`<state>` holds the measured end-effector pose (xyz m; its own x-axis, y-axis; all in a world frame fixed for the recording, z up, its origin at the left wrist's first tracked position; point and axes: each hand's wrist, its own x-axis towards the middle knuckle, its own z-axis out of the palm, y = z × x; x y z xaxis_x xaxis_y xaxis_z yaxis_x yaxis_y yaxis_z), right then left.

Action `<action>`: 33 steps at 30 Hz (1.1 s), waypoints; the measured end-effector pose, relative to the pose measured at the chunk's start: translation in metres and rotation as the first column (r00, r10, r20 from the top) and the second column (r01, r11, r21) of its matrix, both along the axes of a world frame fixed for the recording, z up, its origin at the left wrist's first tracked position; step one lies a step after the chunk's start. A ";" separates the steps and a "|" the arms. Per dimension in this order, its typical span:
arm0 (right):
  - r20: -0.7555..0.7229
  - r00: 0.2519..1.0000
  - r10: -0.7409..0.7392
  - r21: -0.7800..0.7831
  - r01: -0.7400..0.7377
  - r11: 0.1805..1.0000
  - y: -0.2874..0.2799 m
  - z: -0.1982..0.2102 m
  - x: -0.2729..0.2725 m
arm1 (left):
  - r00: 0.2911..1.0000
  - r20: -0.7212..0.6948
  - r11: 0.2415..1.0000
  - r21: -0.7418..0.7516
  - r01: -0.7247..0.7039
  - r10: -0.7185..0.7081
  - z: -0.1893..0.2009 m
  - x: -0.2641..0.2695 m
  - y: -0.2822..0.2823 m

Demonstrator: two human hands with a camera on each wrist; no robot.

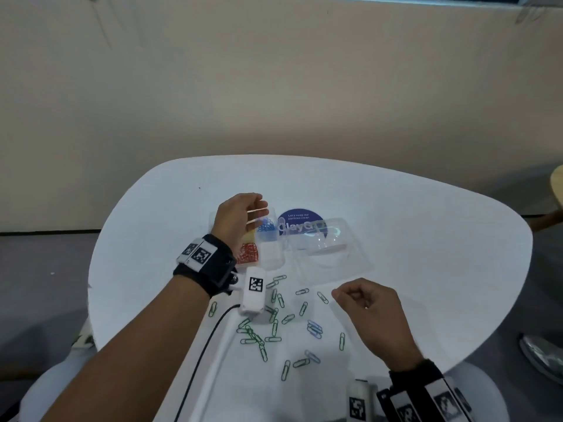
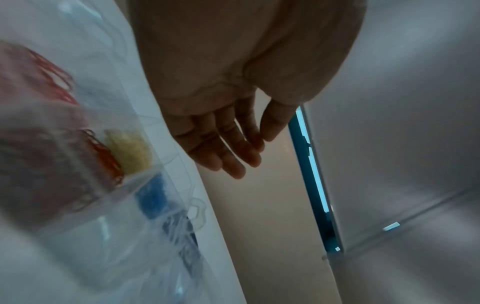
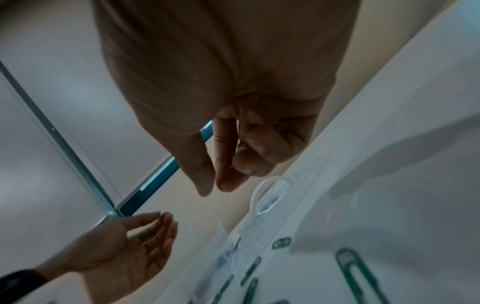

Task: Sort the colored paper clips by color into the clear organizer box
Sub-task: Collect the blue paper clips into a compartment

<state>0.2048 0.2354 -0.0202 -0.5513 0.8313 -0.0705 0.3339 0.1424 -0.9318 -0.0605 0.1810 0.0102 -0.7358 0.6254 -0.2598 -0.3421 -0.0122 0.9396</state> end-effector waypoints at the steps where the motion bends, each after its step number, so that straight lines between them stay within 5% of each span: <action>1: 0.040 0.999 0.017 -0.007 -0.017 1.000 0.000 -0.003 -0.001 | 0.999 -0.034 0.999 -0.031 0.040 -0.041 0.000 0.007 -0.011; 7: 0.411 0.891 0.195 0.054 -0.237 0.970 -0.015 -0.025 -0.009 | 0.938 -0.131 0.926 -0.251 0.282 -0.321 -0.028 0.070 -0.073; 13: 0.526 0.824 0.213 0.107 -0.312 0.944 -0.011 -0.022 -0.022 | 0.878 -0.195 0.865 -0.357 0.351 -0.437 -0.054 0.107 -0.089; 20: 0.652 0.719 0.241 0.063 -0.369 0.927 -0.005 -0.024 -0.032 | 0.571 -0.263 0.581 -0.647 0.493 -0.778 -0.056 0.128 -0.083; 26: 0.652 0.715 0.251 0.080 -0.393 0.916 -0.006 -0.021 -0.035 | 0.394 -0.340 0.484 -0.796 0.362 -0.854 -0.055 0.140 -0.081; 33: 0.482 0.860 0.168 0.111 -0.250 0.962 -0.003 -0.013 -0.018 | 0.366 -0.455 0.543 -0.819 0.186 -0.812 -0.055 0.145 -0.077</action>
<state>0.1869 0.2319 -0.0328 -0.6502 0.7225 -0.2349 0.6665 0.3942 -0.6328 0.0841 0.1039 -0.0444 -0.3901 0.8810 -0.2678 0.7292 0.4731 0.4944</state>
